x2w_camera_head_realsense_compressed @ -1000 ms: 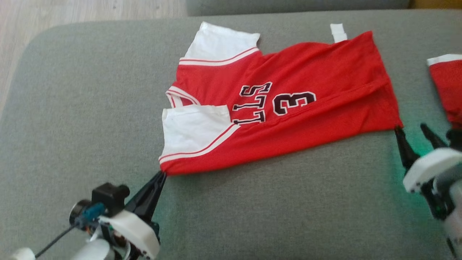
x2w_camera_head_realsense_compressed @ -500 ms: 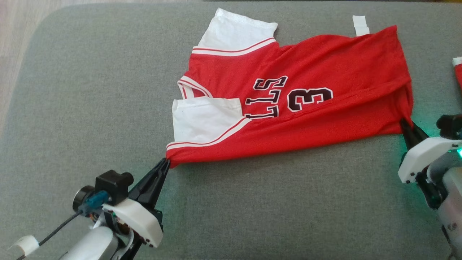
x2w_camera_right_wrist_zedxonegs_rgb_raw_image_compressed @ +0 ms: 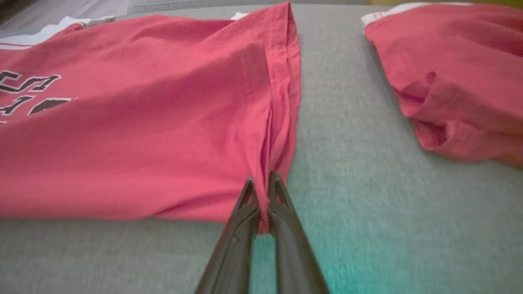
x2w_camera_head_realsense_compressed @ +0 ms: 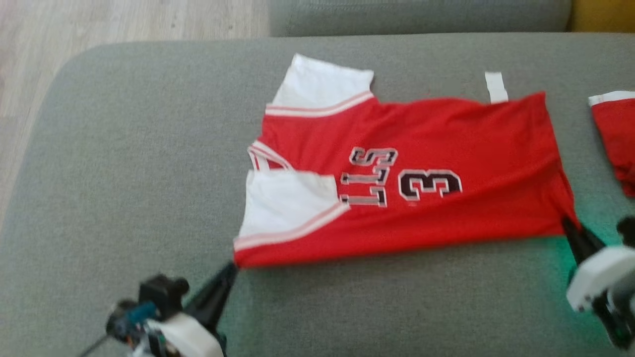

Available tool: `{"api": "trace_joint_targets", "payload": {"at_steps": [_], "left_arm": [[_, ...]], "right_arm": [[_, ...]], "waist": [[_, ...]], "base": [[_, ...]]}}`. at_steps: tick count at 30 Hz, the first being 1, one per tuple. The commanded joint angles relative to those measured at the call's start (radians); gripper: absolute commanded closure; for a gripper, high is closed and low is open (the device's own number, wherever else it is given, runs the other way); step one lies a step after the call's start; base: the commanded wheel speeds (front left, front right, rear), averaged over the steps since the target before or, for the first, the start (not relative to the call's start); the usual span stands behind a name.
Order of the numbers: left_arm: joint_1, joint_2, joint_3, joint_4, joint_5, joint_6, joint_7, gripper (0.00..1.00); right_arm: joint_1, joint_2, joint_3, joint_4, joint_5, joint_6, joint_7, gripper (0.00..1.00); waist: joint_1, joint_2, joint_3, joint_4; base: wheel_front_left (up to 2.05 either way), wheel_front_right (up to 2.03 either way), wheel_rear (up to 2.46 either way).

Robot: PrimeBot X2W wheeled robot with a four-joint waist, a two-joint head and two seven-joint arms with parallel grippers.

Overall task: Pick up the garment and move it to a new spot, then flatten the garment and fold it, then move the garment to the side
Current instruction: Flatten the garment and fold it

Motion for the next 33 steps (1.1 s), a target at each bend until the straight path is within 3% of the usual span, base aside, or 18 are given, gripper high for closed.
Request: {"api": "trace_joint_targets", "payload": {"at_steps": [1, 11, 12, 13, 14, 15, 16, 24, 28, 33], "left_arm": [[-0.001, 0.035, 0.026, -0.037, -0.006, 0.011, 0.002, 1.00], [0.123, 0.042, -0.024, -0.096, -0.018, 0.044, 0.019, 1.00], [0.122, 0.042, -0.027, -0.094, -0.015, 0.044, 0.021, 1.00], [0.118, 0.040, -0.029, -0.092, -0.013, 0.045, 0.021, 1.00], [0.113, 0.036, -0.030, -0.089, -0.011, 0.045, 0.022, 0.69], [0.107, 0.033, -0.033, -0.086, -0.009, 0.044, 0.024, 0.05], [0.101, 0.028, -0.034, -0.086, -0.008, 0.045, 0.026, 0.00], [-0.055, 0.049, 0.012, -0.166, 0.008, 0.019, 0.055, 0.00], [-0.283, 0.074, 0.047, -0.180, 0.025, -0.052, 0.139, 0.00], [-0.611, 0.059, 0.037, -0.064, 0.011, -0.153, 0.318, 0.00]], "right_arm": [[0.039, -0.056, 0.006, -0.033, 0.017, 0.007, -0.020, 1.00], [0.243, -0.126, -0.085, -0.148, 0.030, 0.007, -0.017, 1.00], [0.251, -0.126, -0.094, -0.156, 0.027, 0.007, -0.005, 0.18], [0.257, -0.125, -0.106, -0.166, 0.023, 0.007, 0.002, 0.00], [0.262, -0.122, -0.120, -0.174, 0.018, 0.007, 0.007, 0.00], [0.268, -0.118, -0.131, -0.185, 0.012, 0.007, 0.012, 0.00], [0.273, -0.113, -0.145, -0.198, 0.009, 0.007, 0.014, 0.00], [0.302, -0.088, -0.283, -0.320, -0.070, 0.007, 0.015, 0.00], [0.290, -0.060, -0.331, -0.402, -0.128, 0.007, 0.037, 0.00], [0.233, -0.022, -0.338, -0.511, -0.195, 0.007, 0.077, 0.00]], "waist": [[0.0001, 0.0000, -0.012, -0.004], [0.0001, 0.0000, -0.021, -0.010], [0.0001, 0.0000, -0.019, -0.010], [0.0001, 0.0000, -0.017, -0.010], [0.0001, 0.0000, -0.015, -0.010], [0.0001, 0.0000, -0.013, -0.009], [0.0001, 0.0000, -0.012, -0.009], [0.0001, 0.0000, 0.023, -0.021], [0.0001, 0.0000, 0.074, -0.043], [0.0001, 0.0000, 0.164, -0.107]], "base": [[0.00, 0.00, 0.00], [0.00, 0.00, 0.00], [0.00, 0.00, 0.00], [0.00, 0.00, 0.00], [0.00, 0.00, 0.00], [0.00, 0.00, 0.00], [0.00, 0.00, 0.00], [0.00, 0.00, 0.00], [0.00, 0.00, 0.00], [0.00, 0.00, 0.00]]}}
